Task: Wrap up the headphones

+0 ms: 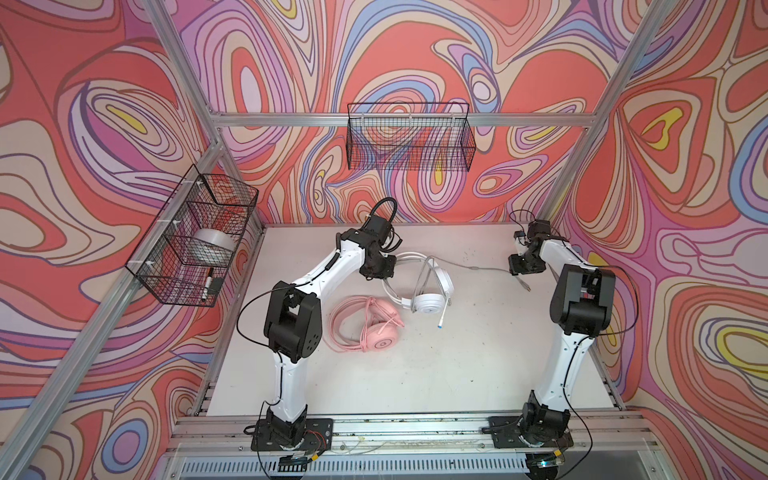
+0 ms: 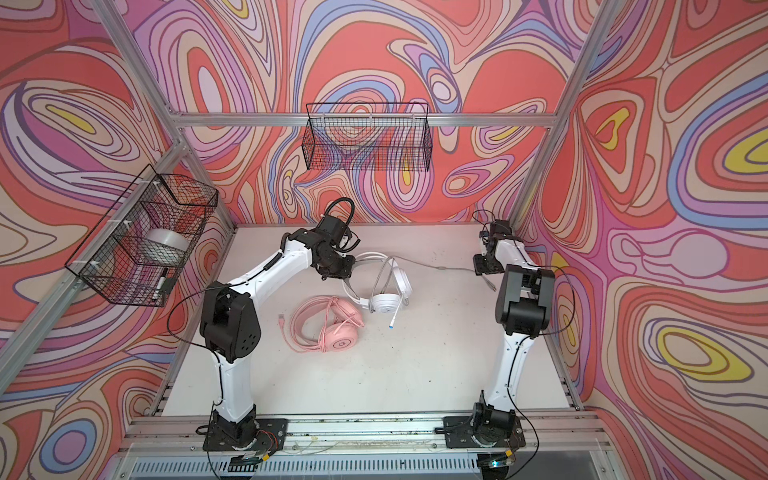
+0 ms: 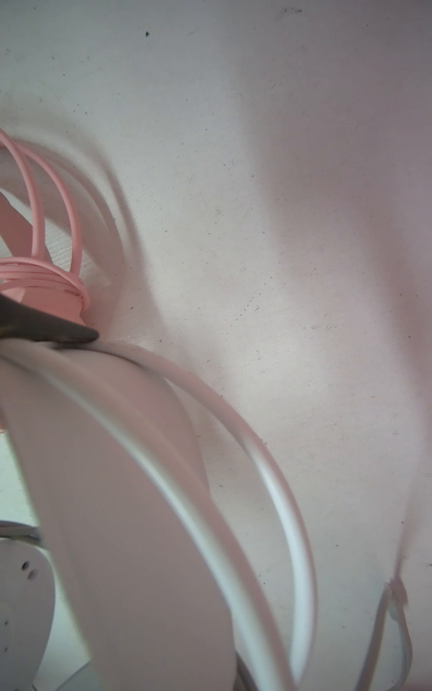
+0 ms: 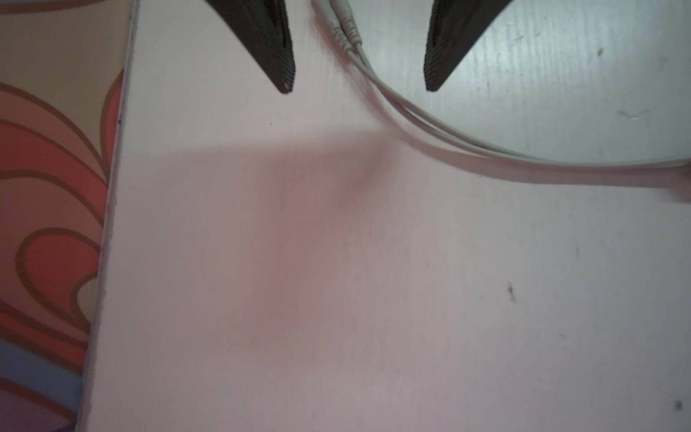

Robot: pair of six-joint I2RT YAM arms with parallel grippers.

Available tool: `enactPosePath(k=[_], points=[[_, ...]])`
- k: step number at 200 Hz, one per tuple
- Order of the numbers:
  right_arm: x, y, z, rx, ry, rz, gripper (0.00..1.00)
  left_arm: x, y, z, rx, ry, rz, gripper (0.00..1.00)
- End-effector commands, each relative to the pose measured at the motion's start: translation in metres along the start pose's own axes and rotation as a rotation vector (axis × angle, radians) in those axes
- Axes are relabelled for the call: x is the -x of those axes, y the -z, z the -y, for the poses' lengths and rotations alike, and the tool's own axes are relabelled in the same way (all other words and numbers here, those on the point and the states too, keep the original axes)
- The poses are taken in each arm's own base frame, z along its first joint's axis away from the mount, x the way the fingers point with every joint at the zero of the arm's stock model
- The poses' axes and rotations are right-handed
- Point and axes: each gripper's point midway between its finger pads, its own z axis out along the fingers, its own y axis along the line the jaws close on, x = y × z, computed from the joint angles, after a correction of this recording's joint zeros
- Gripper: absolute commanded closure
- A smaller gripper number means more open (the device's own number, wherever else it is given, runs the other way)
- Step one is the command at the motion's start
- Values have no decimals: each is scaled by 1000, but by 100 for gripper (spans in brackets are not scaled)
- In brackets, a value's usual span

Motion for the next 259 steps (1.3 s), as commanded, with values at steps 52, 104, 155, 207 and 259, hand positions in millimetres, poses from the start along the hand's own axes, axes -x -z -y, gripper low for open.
enactPosePath(k=[52, 104, 155, 207, 259], points=[[-32, 2, 15, -29, -41, -119, 48, 10, 12, 15, -63, 11, 24, 100], [-53, 4, 6, 4, -44, -179, 54, 10, 9, 13, -61, 25, 16, 100], [-70, -11, 8, -20, -38, -248, 61, 11, 12, 15, -71, 34, 20, 100], [-70, -20, 12, -44, -29, -244, 77, 14, 12, 17, -76, 36, 20, 100], [-66, -17, -5, 14, -35, -182, 90, 18, 14, 21, -99, 50, 22, 100]])
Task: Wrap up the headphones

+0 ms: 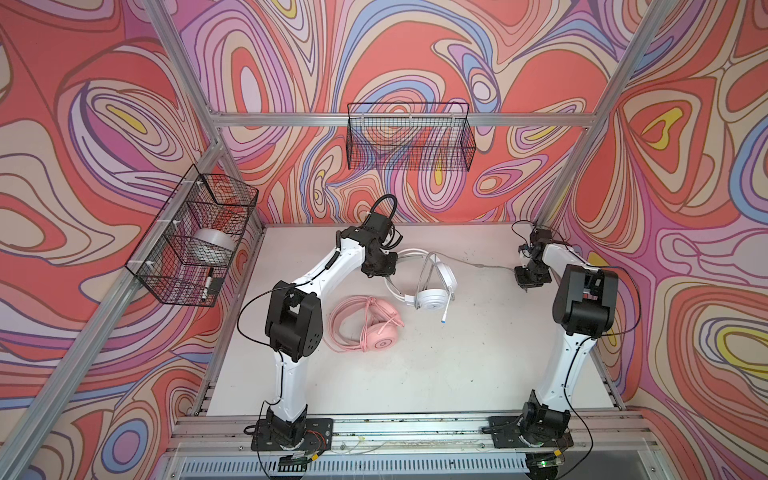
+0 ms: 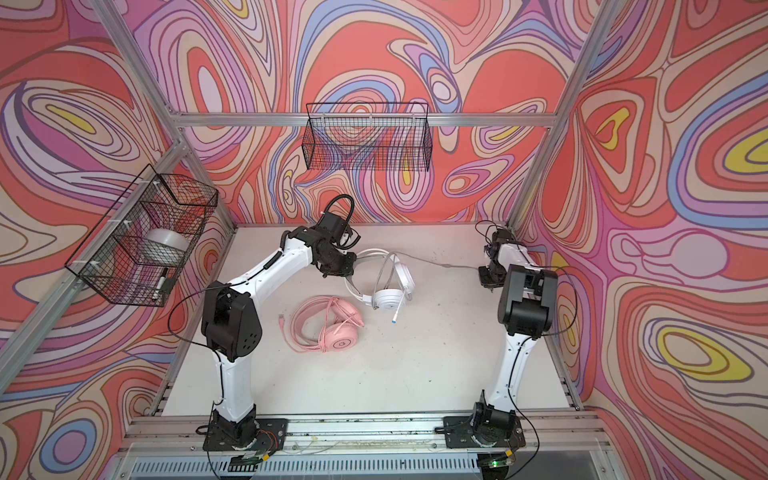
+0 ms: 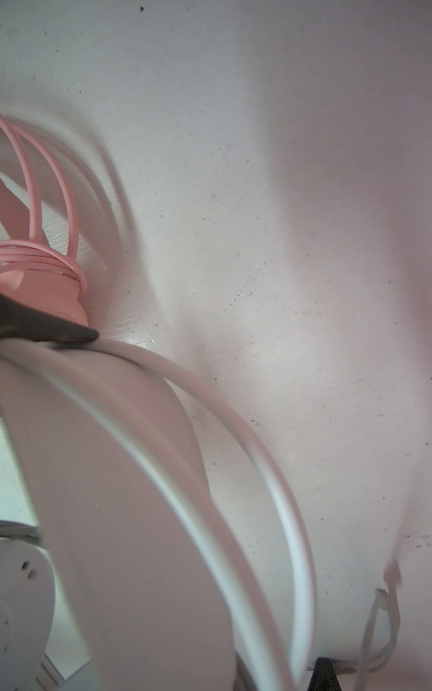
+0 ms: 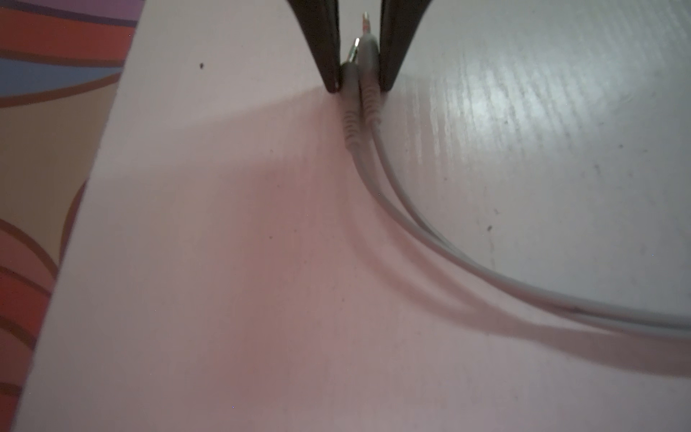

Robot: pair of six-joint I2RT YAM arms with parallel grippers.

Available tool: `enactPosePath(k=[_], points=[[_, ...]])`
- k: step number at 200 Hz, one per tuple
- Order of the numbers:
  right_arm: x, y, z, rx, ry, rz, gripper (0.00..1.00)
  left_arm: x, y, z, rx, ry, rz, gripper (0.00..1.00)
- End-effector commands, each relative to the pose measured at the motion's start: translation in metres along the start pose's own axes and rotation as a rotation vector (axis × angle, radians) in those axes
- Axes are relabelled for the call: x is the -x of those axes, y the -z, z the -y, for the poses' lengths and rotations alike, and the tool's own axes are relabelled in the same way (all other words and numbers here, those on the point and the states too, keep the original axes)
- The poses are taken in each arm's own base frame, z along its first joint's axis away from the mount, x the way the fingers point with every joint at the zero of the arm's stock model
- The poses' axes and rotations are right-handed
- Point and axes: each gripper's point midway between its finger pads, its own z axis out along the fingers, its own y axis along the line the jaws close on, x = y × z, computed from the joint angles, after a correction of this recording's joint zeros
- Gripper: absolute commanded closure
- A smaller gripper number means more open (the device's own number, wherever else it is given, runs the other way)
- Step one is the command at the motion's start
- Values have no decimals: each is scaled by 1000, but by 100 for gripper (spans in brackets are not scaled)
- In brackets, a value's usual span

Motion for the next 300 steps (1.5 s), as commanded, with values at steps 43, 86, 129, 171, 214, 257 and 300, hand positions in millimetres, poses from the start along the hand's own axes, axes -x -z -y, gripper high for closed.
enactPosePath(k=[43, 86, 129, 171, 214, 257, 300], points=[[0, 19, -42, 140, -10, 103, 100, 15, 13, 15, -91, 73, 22, 100], [1, 61, -103, 261, 30, 210, 100, 28, 19, 11, -179, 212, 53, 100], [-17, 99, -162, 337, 95, 259, 100, 47, 30, 1, -214, 307, 115, 100], [-34, 120, -164, 301, 99, 288, 100, 52, 28, -4, -206, 341, 123, 100], [-30, 106, -132, 145, 125, 217, 79, 44, 20, -8, -196, 339, 98, 100], [-20, 75, -103, 69, 182, 126, 64, 37, 18, -12, -171, 324, 80, 100], [-17, 44, -94, 62, 266, 37, 55, 37, 17, -14, -161, 312, 77, 100]])
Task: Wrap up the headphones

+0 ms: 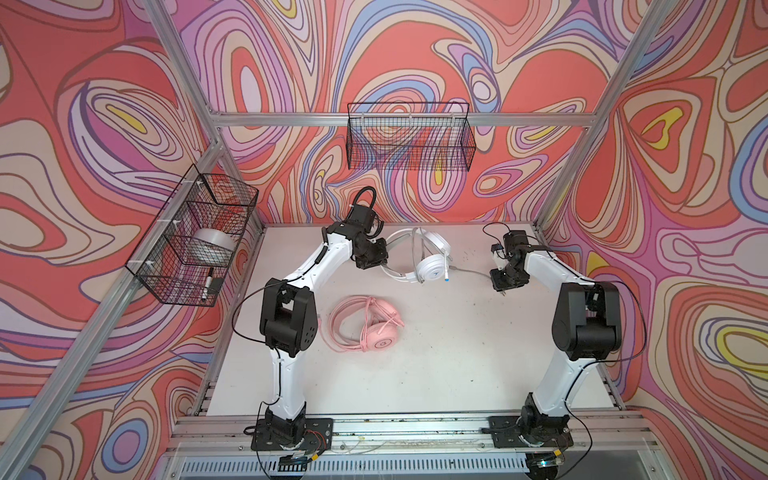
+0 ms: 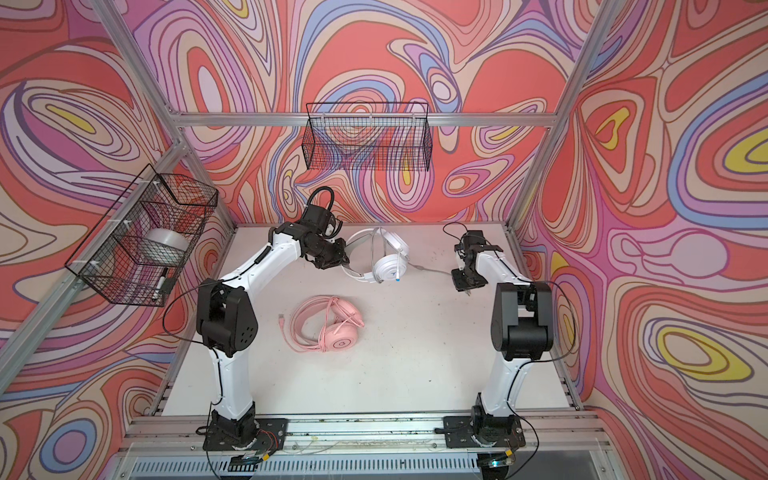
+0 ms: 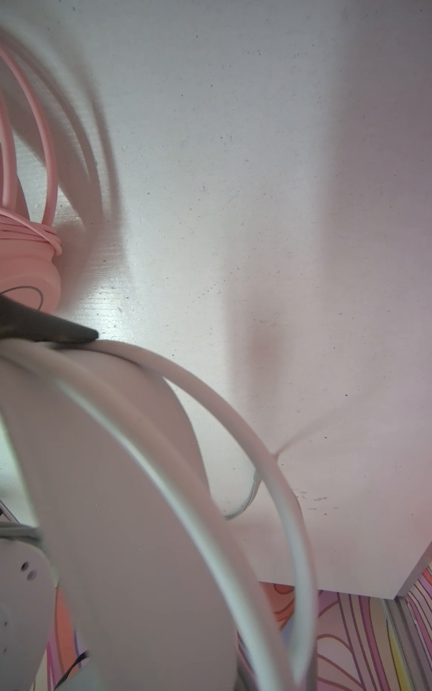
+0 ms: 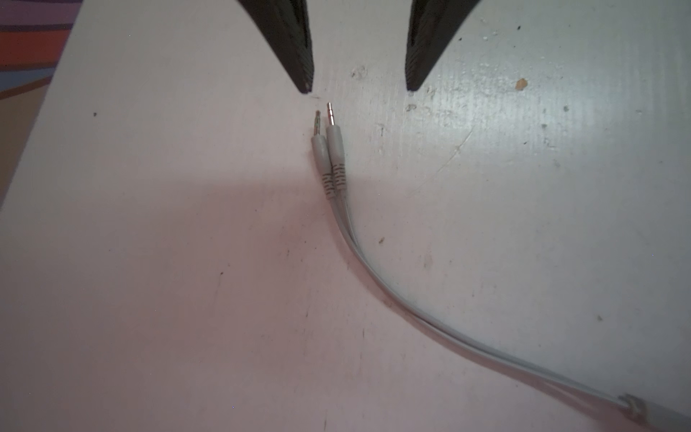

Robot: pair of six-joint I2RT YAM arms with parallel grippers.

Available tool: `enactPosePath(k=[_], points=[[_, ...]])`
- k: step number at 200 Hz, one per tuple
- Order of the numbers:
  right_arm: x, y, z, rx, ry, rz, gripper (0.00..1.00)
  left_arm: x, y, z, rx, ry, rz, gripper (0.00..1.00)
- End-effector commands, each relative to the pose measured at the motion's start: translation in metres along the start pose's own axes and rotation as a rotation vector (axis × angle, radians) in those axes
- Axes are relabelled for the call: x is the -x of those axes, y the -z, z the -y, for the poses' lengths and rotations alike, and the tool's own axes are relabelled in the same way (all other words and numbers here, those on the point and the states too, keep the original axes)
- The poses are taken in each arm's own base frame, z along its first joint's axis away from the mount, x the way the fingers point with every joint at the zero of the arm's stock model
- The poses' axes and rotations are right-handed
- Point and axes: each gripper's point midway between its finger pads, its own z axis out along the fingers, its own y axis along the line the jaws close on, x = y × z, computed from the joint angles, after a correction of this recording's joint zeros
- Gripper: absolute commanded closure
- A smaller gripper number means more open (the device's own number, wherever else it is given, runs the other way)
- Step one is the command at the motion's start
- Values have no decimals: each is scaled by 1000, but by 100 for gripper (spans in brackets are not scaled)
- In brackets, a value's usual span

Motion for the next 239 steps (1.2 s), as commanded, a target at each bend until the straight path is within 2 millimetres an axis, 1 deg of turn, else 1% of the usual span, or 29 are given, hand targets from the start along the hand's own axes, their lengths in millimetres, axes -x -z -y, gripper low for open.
enactPosePath(k=[1, 16, 33, 55, 94, 138, 162, 185, 205, 222, 239], points=[[-3, -13, 9, -17, 73, -67, 55, 2, 7, 8, -31, -15, 10, 100], [0, -22, 14, -17, 77, -70, 54, 2, 7, 7, -25, -18, 8, 100], [5, -27, 20, -15, 66, -58, 54, 1, 7, 6, -20, -20, 6, 100], [4, -35, 28, -37, 69, -80, 55, -1, 8, 5, -15, -21, 3, 100], [-5, -45, 25, -21, 70, -131, 63, 0, 7, 5, -18, -19, 2, 100], [-15, -53, 19, 12, 65, -172, 67, -1, 6, 5, -20, -16, -1, 100], [-17, -58, 16, 28, 66, -188, 73, -1, 7, 5, -16, -17, 0, 100], [-17, -60, 14, 36, 62, -184, 82, -1, 7, 4, -13, -16, 0, 100], [-17, -62, 15, 29, 66, -173, 87, -1, 6, 4, -16, -12, -2, 100], [-16, -59, 14, 30, 67, -159, 93, -1, 5, 4, -17, -10, -5, 100], [-14, -53, 13, 30, 68, -133, 97, -1, 5, 4, -15, -8, -3, 100]])
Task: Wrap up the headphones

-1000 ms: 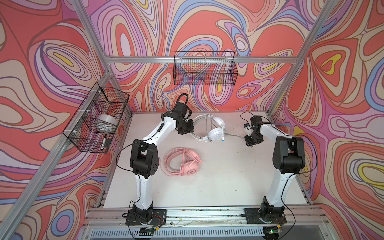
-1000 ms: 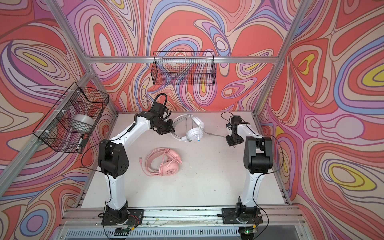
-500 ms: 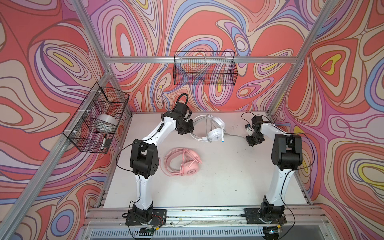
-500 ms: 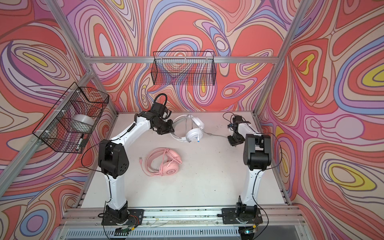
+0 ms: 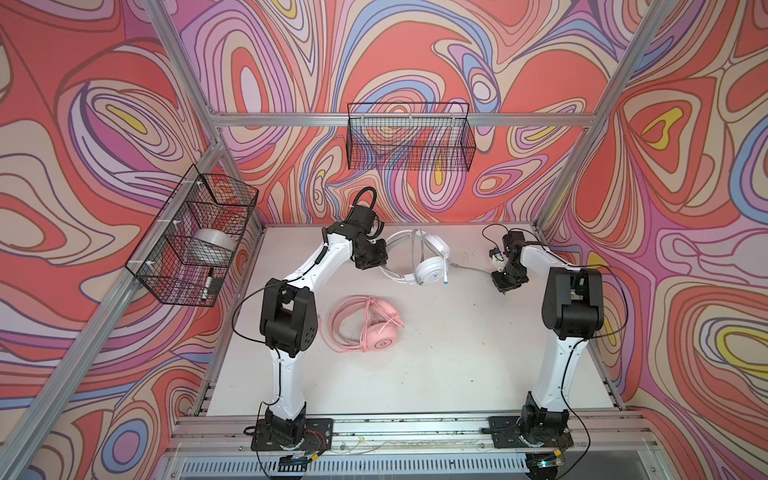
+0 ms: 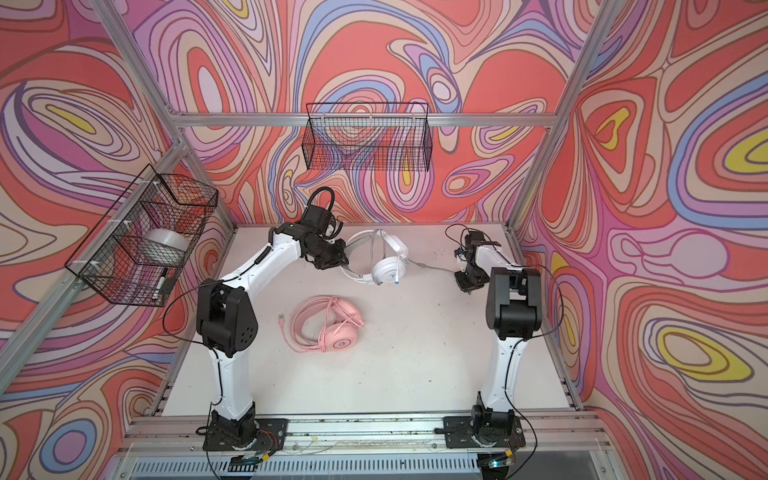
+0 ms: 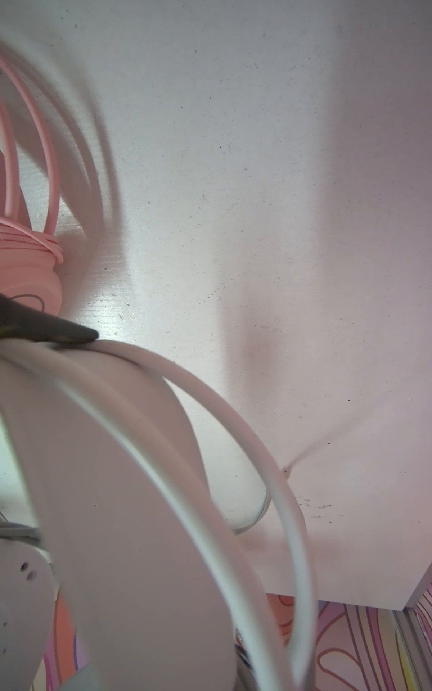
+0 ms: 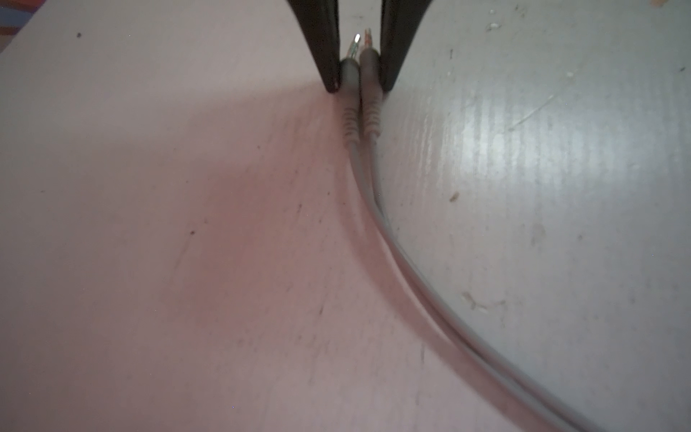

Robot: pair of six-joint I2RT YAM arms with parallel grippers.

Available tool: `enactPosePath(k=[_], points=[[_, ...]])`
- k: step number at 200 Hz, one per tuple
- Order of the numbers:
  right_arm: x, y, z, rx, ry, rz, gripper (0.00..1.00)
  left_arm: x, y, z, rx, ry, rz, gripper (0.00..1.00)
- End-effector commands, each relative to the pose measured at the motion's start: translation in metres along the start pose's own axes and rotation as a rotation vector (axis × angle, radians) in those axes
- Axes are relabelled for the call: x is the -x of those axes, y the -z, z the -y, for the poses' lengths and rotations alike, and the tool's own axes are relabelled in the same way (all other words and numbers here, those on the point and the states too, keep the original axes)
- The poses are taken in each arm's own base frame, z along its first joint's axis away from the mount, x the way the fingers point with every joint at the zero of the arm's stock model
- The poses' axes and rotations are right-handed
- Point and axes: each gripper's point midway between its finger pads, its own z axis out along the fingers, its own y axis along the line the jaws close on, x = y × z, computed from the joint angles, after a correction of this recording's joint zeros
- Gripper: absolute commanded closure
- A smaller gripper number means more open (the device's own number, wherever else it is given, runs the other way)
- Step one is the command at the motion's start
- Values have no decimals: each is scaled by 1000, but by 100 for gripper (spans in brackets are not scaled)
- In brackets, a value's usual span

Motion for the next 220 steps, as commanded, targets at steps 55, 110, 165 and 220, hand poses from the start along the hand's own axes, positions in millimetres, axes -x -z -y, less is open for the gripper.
enactPosePath(k=[55, 110, 165, 220], points=[[3, 37, -42, 67, 51, 142, 100, 4, 6, 10, -43, 25, 12, 100], [-4, 72, -91, 115, 98, 208, 100, 11, 8, 9, -33, 51, 36, 100], [-29, 108, -137, 151, 150, 249, 100, 23, 12, 5, 1, 80, 68, 100], [-61, 153, -176, 208, 261, 253, 100, 28, 13, -5, 58, 103, 104, 100]])
